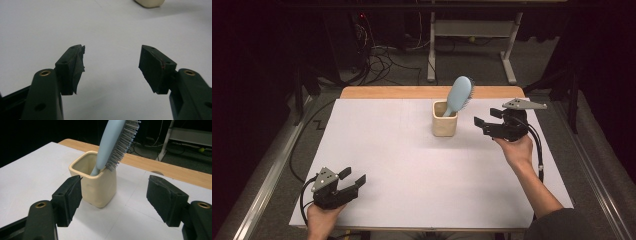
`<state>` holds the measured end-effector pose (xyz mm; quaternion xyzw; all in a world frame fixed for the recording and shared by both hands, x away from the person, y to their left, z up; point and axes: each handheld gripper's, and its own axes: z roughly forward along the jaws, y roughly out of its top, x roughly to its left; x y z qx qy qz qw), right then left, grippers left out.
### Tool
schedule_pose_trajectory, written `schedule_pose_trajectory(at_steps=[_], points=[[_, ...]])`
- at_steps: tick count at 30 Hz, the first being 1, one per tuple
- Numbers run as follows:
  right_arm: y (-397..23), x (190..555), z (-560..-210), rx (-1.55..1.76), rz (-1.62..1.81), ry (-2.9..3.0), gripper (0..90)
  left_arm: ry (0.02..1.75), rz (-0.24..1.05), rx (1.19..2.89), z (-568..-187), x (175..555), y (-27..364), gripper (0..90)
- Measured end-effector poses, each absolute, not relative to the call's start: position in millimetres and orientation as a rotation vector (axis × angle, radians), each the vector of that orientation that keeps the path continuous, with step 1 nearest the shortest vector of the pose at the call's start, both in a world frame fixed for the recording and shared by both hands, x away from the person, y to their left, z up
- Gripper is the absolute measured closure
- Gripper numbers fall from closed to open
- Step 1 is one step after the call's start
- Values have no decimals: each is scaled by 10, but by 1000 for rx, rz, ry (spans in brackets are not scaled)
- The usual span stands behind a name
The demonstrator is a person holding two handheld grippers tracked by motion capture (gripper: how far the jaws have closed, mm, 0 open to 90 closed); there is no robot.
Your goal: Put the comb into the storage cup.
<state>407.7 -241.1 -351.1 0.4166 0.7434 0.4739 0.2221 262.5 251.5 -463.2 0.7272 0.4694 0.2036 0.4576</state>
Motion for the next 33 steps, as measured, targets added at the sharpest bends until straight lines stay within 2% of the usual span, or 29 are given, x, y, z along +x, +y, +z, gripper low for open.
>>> schedule_pose_trajectory(at_steps=[33], points=[[-2656, 3785, -3570, 1131, 1350, 2005, 295, 1154, 501, 1800, -4638, 2632, 2504, 368]])
